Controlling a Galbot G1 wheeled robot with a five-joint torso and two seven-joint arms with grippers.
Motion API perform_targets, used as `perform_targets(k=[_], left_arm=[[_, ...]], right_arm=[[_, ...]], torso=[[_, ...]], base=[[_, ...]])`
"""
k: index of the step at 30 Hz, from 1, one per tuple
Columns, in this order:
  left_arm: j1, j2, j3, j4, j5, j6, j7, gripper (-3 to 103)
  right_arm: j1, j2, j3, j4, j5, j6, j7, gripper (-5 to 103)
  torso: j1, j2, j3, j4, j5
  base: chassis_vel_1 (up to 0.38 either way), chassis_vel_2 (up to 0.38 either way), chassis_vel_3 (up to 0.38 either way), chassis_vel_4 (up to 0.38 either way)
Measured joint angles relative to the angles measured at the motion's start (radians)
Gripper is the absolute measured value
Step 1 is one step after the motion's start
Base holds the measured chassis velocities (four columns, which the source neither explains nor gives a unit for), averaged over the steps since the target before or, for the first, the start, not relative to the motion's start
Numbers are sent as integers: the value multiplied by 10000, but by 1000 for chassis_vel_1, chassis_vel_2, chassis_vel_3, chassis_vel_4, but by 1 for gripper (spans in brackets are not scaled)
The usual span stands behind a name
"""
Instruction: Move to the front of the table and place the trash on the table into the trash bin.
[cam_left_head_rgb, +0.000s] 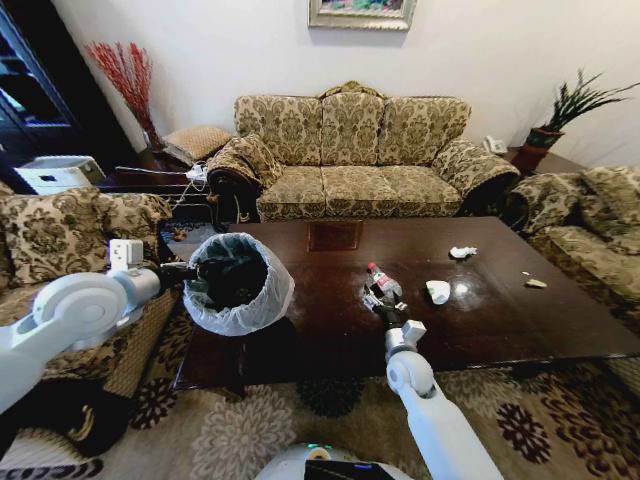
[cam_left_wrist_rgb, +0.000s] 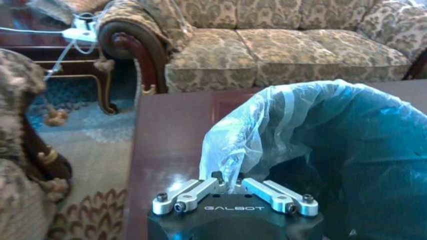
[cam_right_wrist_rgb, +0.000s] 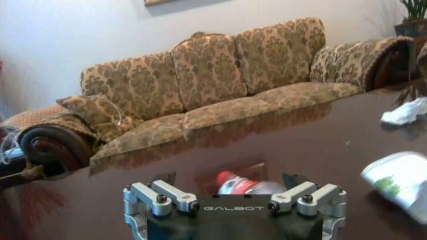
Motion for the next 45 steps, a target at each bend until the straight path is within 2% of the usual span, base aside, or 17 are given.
perform_targets(k=[2,8,11,14,17,21,23,26,30,38,42,44,45], left_arm=[[-6,3,11,-54,1,-2,12,0],[-27,38,14,-58,-6,-53,56,0],[-38,33,15,-29,-8,-56,69,0],[-49,-4,24,84,6,-60,69,0],[-55,-5,49,95,20,-64,70,0],[-60,2,92,91,38,-75,78,0],[-60,8,93,87,45,-79,87,0],[-57,-15,93,92,51,-79,92,0],[-44,-127,125,87,102,-93,98,0],[27,-283,140,-52,194,-94,156,0],[15,-241,29,-7,171,-83,158,0],[8,-229,23,32,161,-80,159,0],[8,-229,23,32,161,-80,159,0]], right_arm=[[418,17,-91,-416,13,54,-293,100],[1171,355,-203,-1159,436,-308,-235,100],[1310,491,-215,-1288,920,-635,-44,100],[1240,529,-273,-1272,1859,-1122,63,100],[1254,568,-278,-1408,2063,-1168,70,100],[1350,675,-285,-1735,2439,-1229,109,100],[1331,743,-261,-1808,2476,-1233,127,100],[1173,722,-224,-1635,2434,-1222,122,100],[992,668,-149,-1444,2465,-1187,69,100],[1478,823,-140,-2155,2787,-1243,-43,100],[1858,939,-120,-2446,3381,-1404,6,100],[2012,1000,-110,-2634,3575,-1417,-49,91],[2012,1000,-110,-2634,3575,-1417,-49,91]], torso=[[0,1,0,-3,1],[4,-1,1,-12,17],[3,0,1,-8,5],[0,0,0,1,-14],[-2,0,0,10,-5],[-3,1,0,2,-3],[-1,0,1,-3,13],[2,0,1,-9,6],[1,1,1,-6,0],[-2,2,0,-2,1],[2,2,0,-4,5],[1,2,0,-2,2],[1,2,0,-2,2]], base=[[-252,-243,222,221],[-149,-177,119,157],[-25,-12,12,5],[38,45,-13,-7],[81,54,-16,-15],[0,0,0,0],[0,0,0,0],[0,0,0,0],[0,0,0,0],[0,0,0,0],[0,0,0,0],[0,0,0,0],[0,0,0,0]])
